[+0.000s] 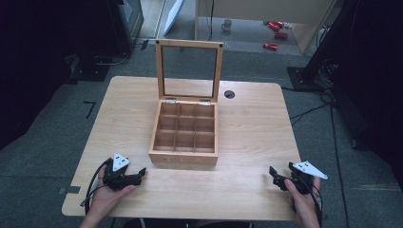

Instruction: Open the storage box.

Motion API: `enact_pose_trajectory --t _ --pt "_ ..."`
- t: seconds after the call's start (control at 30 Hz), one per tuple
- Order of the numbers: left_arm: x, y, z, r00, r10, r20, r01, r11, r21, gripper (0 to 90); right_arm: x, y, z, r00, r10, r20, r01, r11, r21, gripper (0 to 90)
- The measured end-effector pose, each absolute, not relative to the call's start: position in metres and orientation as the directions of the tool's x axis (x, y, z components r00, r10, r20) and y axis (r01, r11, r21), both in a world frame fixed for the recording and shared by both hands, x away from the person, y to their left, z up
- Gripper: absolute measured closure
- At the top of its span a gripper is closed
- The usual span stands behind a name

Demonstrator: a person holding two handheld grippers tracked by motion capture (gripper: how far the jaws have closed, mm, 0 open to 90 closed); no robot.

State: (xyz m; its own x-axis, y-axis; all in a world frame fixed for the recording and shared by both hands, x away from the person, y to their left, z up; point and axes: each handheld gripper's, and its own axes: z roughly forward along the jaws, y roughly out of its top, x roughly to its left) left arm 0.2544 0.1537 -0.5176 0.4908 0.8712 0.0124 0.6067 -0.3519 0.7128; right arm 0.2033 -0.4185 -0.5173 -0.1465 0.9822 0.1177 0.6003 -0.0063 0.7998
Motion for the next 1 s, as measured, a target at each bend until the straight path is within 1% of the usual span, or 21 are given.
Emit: enact_pose_trajectory --t 0.17,0.3,0.37,1.0 --pt "0.2544 0.1537 -0.5177 0.49 0.872 0.012 0.607 -0.351 0.713 19.4 0.2003 -0.421 -0.524 -0.131 0.987 0.088 0.662 0.021 0.749 15.9" --pt "0.2544 0.1536 -0.5177 0.49 0.872 0.011 0.607 -0.351 0.713 19.4 0.1997 -0.4199 -0.5241 -0.135 0.988 0.078 0.664 0.032 0.747 15.8" --pt "0.2545 0.1537 -0.5177 0.49 0.872 0.011 0.607 -0.35 0.714 19.4 0.2015 -0.4156 -0.525 -0.15 0.988 0.026 0.673 0.083 0.735 14.0" --pt "0.2576 0.1524 -0.5177 0.475 0.88 0.009 0.613 -0.338 0.714 19.4 0.2028 -0.4141 -0.5254 -0.171 0.985 0.031 0.679 0.096 0.728 10.0"
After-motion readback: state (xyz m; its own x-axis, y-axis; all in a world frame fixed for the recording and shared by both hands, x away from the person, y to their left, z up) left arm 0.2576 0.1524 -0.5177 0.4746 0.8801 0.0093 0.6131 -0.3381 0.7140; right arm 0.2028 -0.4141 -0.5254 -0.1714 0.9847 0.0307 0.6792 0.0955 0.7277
